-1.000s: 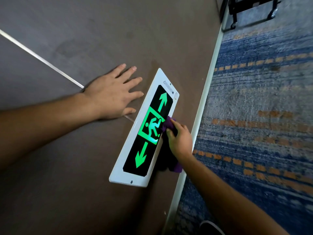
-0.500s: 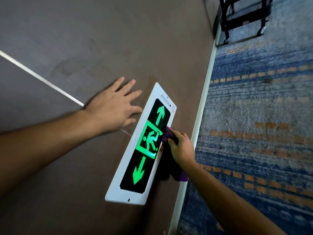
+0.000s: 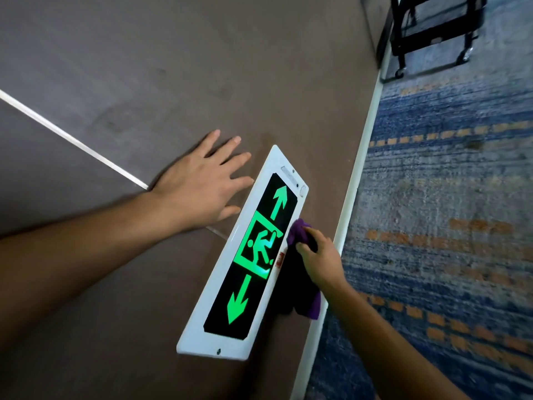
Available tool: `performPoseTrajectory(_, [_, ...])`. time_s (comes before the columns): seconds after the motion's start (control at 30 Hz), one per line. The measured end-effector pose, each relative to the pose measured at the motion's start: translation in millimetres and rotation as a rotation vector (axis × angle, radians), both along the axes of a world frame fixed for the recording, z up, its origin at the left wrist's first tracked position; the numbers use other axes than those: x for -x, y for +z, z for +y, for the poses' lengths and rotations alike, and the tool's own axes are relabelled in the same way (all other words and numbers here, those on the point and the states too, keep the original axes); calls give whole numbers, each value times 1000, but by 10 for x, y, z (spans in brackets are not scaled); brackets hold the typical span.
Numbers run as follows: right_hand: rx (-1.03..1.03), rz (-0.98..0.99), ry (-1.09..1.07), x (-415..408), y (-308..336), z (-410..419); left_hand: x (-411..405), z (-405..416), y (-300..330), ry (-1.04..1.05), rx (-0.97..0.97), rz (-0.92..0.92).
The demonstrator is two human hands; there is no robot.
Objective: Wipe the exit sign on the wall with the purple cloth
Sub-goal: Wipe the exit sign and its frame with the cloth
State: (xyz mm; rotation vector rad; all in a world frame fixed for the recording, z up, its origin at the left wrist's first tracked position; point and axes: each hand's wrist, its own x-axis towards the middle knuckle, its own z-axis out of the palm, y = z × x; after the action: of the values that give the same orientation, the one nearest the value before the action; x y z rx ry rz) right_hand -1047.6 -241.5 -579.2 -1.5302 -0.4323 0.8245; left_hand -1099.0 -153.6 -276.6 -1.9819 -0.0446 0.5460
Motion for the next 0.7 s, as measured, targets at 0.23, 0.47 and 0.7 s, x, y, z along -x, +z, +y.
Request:
performPoseTrajectory(0.23, [13, -155, -34, -19, 74, -36, -6, -43, 17, 18, 12, 27])
performPoseTrajectory(0.47, [26, -244, -45, -303, 98, 127, -51, -45, -29, 48, 31, 34])
performPoseTrajectory(0.7, [53, -301, -86, -593, 325, 305, -23, 6, 2, 13, 75, 23])
